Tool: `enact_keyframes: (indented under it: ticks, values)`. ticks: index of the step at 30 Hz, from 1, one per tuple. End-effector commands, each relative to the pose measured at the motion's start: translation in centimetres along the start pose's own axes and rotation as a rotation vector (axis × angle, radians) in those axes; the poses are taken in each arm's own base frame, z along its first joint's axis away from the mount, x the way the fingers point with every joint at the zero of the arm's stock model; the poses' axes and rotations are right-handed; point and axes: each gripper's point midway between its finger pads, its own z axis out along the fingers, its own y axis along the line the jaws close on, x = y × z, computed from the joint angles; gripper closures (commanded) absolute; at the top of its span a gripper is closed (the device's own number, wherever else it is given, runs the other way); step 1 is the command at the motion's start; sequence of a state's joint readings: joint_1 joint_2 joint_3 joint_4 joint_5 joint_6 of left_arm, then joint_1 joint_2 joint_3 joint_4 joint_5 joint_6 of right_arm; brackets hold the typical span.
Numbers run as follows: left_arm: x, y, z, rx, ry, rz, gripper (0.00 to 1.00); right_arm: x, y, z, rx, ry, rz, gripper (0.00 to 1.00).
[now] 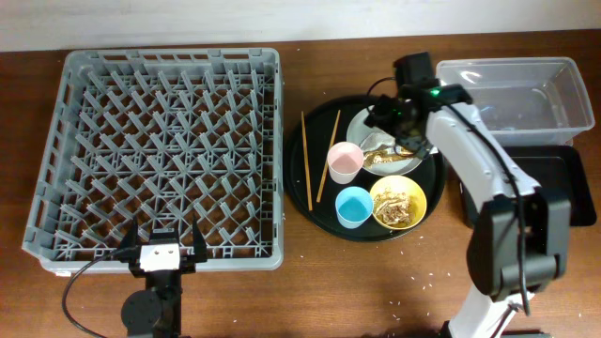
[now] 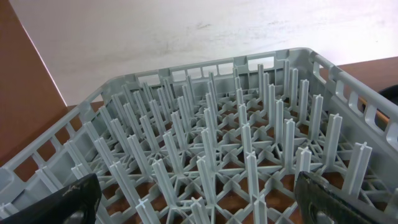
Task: Sort waste into correct bins and load items into the dishwasher rack
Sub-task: 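Grasp the napkin and gold wrapper on the white plate with right gripper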
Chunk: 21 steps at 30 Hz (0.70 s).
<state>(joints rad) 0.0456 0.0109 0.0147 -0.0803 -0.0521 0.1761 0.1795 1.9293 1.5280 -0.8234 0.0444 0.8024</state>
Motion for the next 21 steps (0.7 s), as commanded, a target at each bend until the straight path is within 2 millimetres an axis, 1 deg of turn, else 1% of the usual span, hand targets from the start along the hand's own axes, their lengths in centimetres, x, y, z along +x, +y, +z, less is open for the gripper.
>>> enact_keyframes:
  ticks: [1, 3, 7, 10, 11, 13, 14, 15, 16, 18, 19, 20, 21]
  values:
    - [0.1, -0.1, 0.0, 0.006, -0.002, 0.012, 0.01, -0.3, -1.0, 2.1, 0.111, -0.061, 0.161, 0.02]
    - [0.1, -0.1, 0.0, 0.005, -0.002, 0.012, 0.01, -0.3, -1.7, 3.5, 0.147, -0.068, 0.178, 0.01]
    - [0.1, -0.1, 0.0, 0.006, -0.002, 0.012, 0.01, -0.1, -1.7, 6.2, 0.159, -0.06, 0.177, 0.02]
    - [0.1, -0.1, 0.0, 0.006, -0.002, 0.012, 0.01, -0.1, -1.7, 7.5, 0.158, -0.059, 0.173, 0.01]
    - [0.1, -0.1, 0.0, 0.005, -0.002, 0.012, 0.01, 0.0, -1.7, 7.9, 0.163, -0.056, 0.172, 0.05]
    - [0.1, -0.1, 0.0, 0.006, -0.002, 0.012, 0.01, 0.0, -1.7, 7.9, 0.163, -0.055, 0.171, 0.56]
    - [0.1, -0.1, 0.0, 0.006, -0.002, 0.012, 0.01, 0.1, -1.7, 7.9, 0.161, -0.052, 0.167, 0.74]
    - [0.1, -0.1, 0.0, 0.006, -0.002, 0.012, 0.01, 0.1, -1.7, 7.9, 0.161, -0.05, 0.167, 0.89]
    - [0.1, -0.1, 0.0, 0.006, -0.002, 0.012, 0.01, 0.4, -1.3, 8.0, 0.142, -0.032, 0.162, 0.96]
    - [0.1, -0.1, 0.0, 0.006, -0.002, 0.012, 0.01, 0.4, -0.2, 7.5, 0.086, 0.007, 0.053, 0.96]
    - [0.1, -0.1, 0.0, 0.006, -0.002, 0.012, 0.01, 0.3, 1.1, 6.7, 0.022, 0.033, -0.061, 0.96]
    - [0.1, -0.1, 0.0, 0.006, -0.002, 0.012, 0.01, -0.2, 2.5, 5.3, -0.046, 0.035, -0.152, 0.96]
    - [0.1, -0.1, 0.0, 0.006, -0.002, 0.012, 0.01, -0.5, 3.5, 4.0, -0.093, 0.028, -0.213, 0.96]
